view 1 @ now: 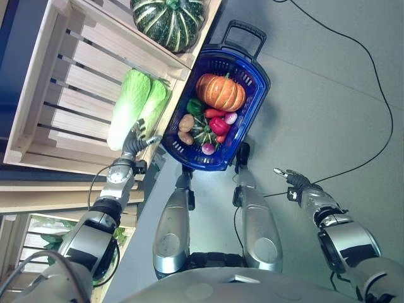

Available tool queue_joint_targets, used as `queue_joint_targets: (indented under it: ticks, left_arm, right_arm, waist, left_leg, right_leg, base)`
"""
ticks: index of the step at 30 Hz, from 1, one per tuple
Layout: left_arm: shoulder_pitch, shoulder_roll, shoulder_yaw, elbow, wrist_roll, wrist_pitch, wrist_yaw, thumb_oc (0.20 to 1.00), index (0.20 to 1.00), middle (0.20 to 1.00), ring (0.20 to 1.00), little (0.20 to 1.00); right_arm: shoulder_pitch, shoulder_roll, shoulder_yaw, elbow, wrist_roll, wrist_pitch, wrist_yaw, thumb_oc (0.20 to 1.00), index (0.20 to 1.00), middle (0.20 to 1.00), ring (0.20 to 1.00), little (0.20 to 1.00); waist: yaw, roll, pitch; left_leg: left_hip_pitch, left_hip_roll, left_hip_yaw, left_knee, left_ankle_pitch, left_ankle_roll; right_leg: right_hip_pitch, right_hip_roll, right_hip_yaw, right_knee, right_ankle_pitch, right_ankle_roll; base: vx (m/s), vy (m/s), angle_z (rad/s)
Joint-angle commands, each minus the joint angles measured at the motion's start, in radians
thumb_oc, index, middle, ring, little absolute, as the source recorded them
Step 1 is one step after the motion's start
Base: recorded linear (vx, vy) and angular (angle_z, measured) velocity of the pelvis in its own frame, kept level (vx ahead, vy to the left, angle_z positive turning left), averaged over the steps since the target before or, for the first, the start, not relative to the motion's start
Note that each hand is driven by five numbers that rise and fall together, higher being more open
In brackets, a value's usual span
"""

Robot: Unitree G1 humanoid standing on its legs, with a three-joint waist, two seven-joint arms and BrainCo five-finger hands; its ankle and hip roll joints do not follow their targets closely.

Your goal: Pick up fruits and vegetables into the basket

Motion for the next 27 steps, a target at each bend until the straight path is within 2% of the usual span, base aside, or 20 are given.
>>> queue_joint_targets:
  ticks: [1, 4, 8, 11, 14, 21, 27]
  left_arm:
    - [0.002, 0.035, 0.034, -0.064, 0.058, -0.095, 0.163, 1.000, 1.000, 1.000, 1.000, 1.000]
    - [-0.022, 0.050, 0.058, -0.096, 0.144, -0.107, 0.280, 1.000, 1.000, 1.000, 1.000, 1.000]
    - [-0.068, 0.071, 0.088, -0.124, 0.298, -0.081, 0.457, 1.000, 1.000, 1.000, 1.000, 1.000]
    - [-0.099, 0.085, 0.094, -0.123, 0.401, -0.039, 0.556, 1.000, 1.000, 1.000, 1.000, 1.000]
    - [-0.155, 0.123, 0.082, -0.076, 0.499, 0.039, 0.680, 1.000, 1.000, 1.000, 1.000, 1.000]
    - [-0.231, 0.168, 0.065, 0.085, 0.578, 0.164, 0.758, 1.000, 1.000, 1.000, 1.000, 1.000]
    - [-0.302, 0.193, 0.053, 0.236, 0.574, 0.231, 0.748, 1.000, 1.000, 1.000, 1.000, 1.000]
  right_arm:
    - [0.044, -0.024, 0.031, -0.009, 0.039, 0.000, -0.027, 1.000, 1.000, 1.000, 1.000, 1.000]
    - [0.047, -0.020, 0.031, -0.014, 0.045, -0.002, -0.031, 1.000, 1.000, 1.000, 1.000, 1.000]
    - [0.046, -0.011, 0.034, -0.015, 0.056, -0.008, -0.034, 1.000, 1.000, 1.000, 1.000, 1.000]
    - [0.041, -0.008, 0.039, -0.017, 0.062, -0.005, -0.032, 1.000, 1.000, 1.000, 1.000, 1.000]
    - [0.028, -0.008, 0.057, -0.020, 0.069, -0.001, -0.027, 1.000, 1.000, 1.000, 1.000, 1.000]
    - [0.001, -0.022, 0.083, -0.008, 0.063, -0.007, 0.002, 1.000, 1.000, 1.000, 1.000, 1.000]
    - [-0.030, -0.030, 0.112, 0.007, 0.071, -0.006, 0.010, 1.000, 1.000, 1.000, 1.000, 1.000]
  waist:
    - [0.004, -0.016, -0.010]
    - [0.005, -0.023, -0.010]
    - [0.005, -0.037, -0.010]
    - [0.003, -0.047, -0.010]
    - [-0.005, -0.059, -0.010]
    - [-0.026, -0.072, -0.010]
    - [-0.041, -0.081, -0.010]
  left_leg:
    - [-0.173, -0.080, 0.008, 0.184, -0.078, 0.043]
    - [-0.198, -0.081, 0.005, 0.205, -0.085, 0.047]
    - [-0.223, -0.079, 0.003, 0.231, -0.095, 0.049]
    - [-0.234, -0.079, 0.002, 0.245, -0.101, 0.047]
    - [-0.248, -0.075, 0.005, 0.257, -0.102, 0.045]
    - [-0.258, -0.065, 0.017, 0.263, -0.105, 0.036]
    - [-0.275, -0.057, 0.021, 0.265, -0.094, 0.029]
  right_leg:
    - [-0.109, 0.002, 0.046, 0.238, -0.153, 0.039]
    - [-0.136, 0.012, 0.052, 0.263, -0.162, 0.033]
    - [-0.163, 0.022, 0.057, 0.291, -0.172, 0.025]
    - [-0.171, 0.027, 0.059, 0.299, -0.175, 0.022]
    - [-0.186, 0.036, 0.062, 0.309, -0.177, 0.017]
    - [-0.197, 0.045, 0.070, 0.308, -0.181, 0.013]
    - [-0.215, 0.054, 0.076, 0.314, -0.182, 0.007]
  base:
    - [-0.01, -0.024, 0.05]
    - [-0.01, -0.040, 0.08]
    - [0.00, -0.043, 0.05]
    - [0.00, -0.028, 0.03]
    - [0.00, -0.005, 0.02]
    - [0.00, 0.010, 0.00]
    - [0.00, 0.021, -0.06]
